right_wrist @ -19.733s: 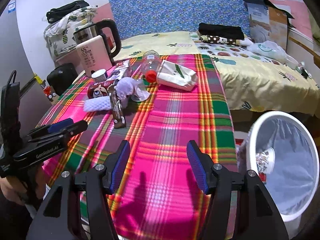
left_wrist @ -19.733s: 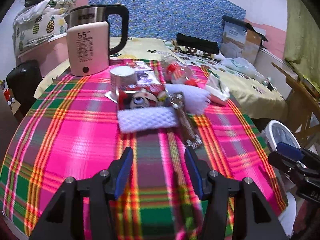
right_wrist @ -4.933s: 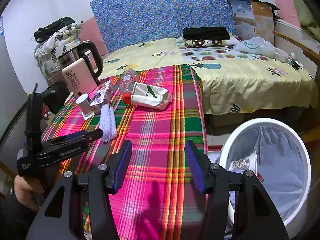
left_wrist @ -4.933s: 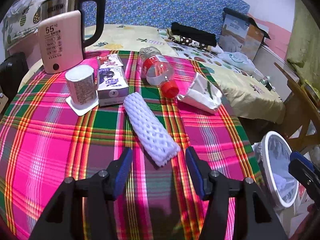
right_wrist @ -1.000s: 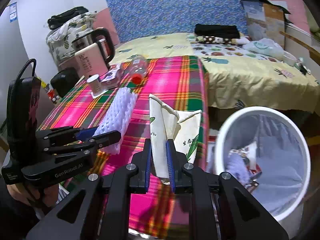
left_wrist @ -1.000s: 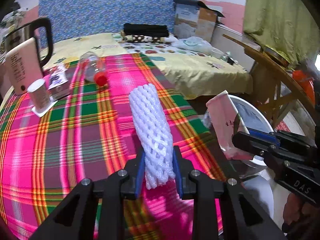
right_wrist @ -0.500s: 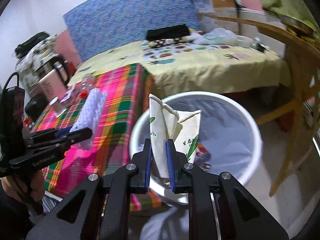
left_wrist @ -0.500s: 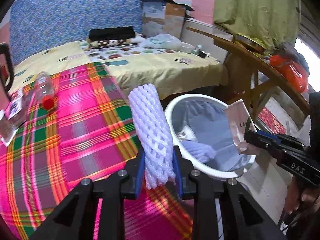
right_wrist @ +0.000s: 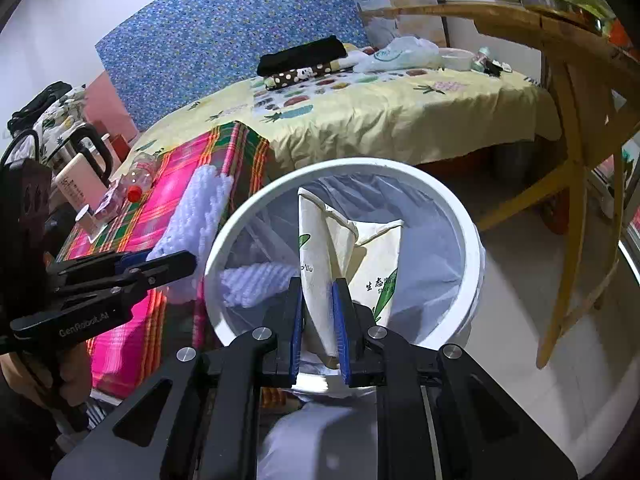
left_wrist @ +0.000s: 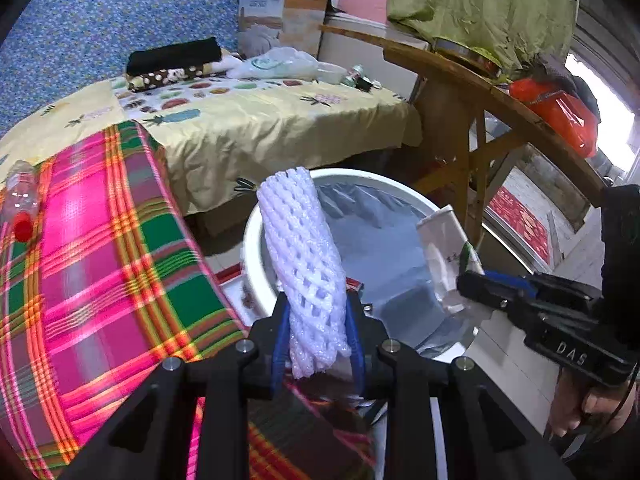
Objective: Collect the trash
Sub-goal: 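Carry the foam sleeve and paper bag over the bin and open both tools, then move both open tools back over the table toward the kettle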
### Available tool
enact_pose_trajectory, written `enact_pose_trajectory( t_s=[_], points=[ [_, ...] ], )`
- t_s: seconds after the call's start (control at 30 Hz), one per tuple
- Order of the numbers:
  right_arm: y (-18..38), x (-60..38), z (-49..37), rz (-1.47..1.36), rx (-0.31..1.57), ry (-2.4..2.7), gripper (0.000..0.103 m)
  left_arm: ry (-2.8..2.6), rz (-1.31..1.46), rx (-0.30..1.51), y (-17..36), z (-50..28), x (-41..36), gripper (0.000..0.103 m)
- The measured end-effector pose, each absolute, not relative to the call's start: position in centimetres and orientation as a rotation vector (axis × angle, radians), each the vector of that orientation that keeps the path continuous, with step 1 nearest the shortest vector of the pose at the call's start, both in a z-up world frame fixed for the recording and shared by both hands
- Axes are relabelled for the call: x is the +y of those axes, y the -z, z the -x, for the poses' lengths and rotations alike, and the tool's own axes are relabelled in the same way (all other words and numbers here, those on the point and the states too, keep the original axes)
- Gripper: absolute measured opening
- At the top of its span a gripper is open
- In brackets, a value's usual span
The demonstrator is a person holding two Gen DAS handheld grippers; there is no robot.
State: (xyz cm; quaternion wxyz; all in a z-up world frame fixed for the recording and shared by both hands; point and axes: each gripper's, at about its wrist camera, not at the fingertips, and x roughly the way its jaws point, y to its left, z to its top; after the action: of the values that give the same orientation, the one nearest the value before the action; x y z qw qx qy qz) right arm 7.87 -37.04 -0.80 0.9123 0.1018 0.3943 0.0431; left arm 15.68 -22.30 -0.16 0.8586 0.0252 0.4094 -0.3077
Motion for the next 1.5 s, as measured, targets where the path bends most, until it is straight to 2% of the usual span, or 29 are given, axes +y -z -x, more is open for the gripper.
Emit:
enact_pose_trajectory(
  t_s=[0.37,0.4,0.43,0.47,0.53,1.5],
  points=[
    [2.0,-38.3,-8.3,-0.221,0.858,-0.065,0.015,0.723,-0.050,0.887,1.1,-16.5,-25.1,0.030],
    [2.1,-38.4,-8.4,-0.223,0.861,-0.063,0.016,0.730,-0.051,0.890,1.2,-16.6,-25.3,0.033],
    [2.2,-38.5,-8.4,-0.227,0.865,-0.062,0.016,0.736,-0.049,0.892,1.3,-16.7,-25.4,0.040],
    [2.3,-38.6,-8.4,-0.232,0.864,-0.059,0.016,0.742,-0.040,0.892,1.3,-16.7,-25.4,0.052],
    [2.2,-38.7,-8.2,-0.235,0.855,-0.051,0.016,0.747,-0.019,0.886,1.2,-16.8,-25.2,0.061],
    [0.2,-33.9,-8.0,-0.201,0.812,-0.164,0.019,0.508,0.083,0.853,0.3,-15.3,-15.3,0.061]
  ],
)
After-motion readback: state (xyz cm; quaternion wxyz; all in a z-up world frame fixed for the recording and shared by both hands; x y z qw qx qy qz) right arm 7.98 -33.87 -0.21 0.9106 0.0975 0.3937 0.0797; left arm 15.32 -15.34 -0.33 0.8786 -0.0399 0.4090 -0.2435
